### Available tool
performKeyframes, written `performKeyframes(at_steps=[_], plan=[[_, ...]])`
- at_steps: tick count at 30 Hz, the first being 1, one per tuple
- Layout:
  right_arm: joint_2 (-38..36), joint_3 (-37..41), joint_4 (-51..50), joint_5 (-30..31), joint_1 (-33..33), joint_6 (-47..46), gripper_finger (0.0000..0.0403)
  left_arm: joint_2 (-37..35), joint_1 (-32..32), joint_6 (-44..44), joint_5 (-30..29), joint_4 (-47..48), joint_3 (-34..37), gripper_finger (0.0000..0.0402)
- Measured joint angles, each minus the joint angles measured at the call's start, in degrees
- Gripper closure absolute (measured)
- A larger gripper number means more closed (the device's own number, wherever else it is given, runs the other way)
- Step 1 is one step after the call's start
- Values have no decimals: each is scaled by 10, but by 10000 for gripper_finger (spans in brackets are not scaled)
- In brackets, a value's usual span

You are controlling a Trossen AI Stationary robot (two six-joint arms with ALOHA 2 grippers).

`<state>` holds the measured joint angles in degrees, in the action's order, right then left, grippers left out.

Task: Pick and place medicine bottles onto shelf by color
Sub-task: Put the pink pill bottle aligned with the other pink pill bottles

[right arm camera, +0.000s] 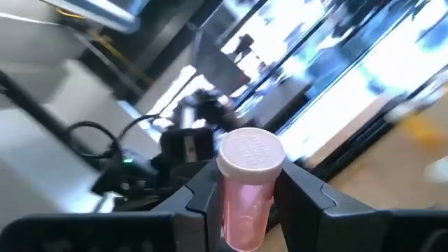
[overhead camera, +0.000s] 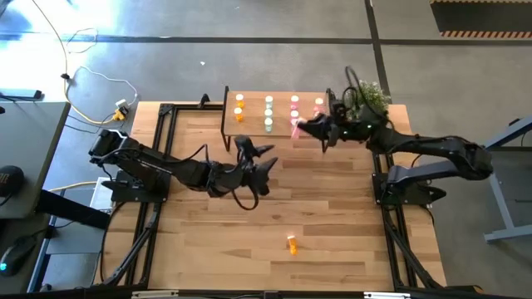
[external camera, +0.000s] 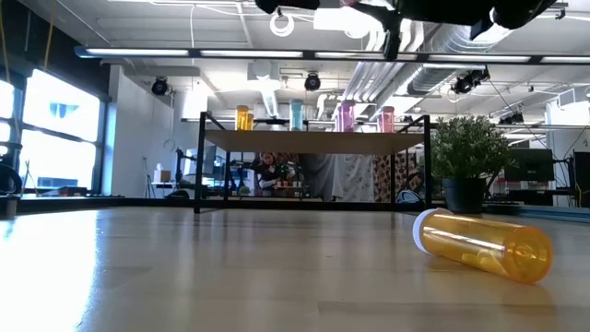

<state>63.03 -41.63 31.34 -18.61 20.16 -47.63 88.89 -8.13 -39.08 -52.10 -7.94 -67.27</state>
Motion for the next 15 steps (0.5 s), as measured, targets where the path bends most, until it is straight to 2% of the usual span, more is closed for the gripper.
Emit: performKeyframes(at_steps=[3, 8, 15], plan=[[-40, 0, -59, 57, 12, 78, 306, -3, 13, 34, -12, -1, 0, 215], [-102, 0, -163, 195, 16, 184, 306, -12, 34, 90, -10, -1, 0, 216], [-140, 0, -284, 382, -16, 233, 306, -35, 68, 133, -3, 22, 1, 216]])
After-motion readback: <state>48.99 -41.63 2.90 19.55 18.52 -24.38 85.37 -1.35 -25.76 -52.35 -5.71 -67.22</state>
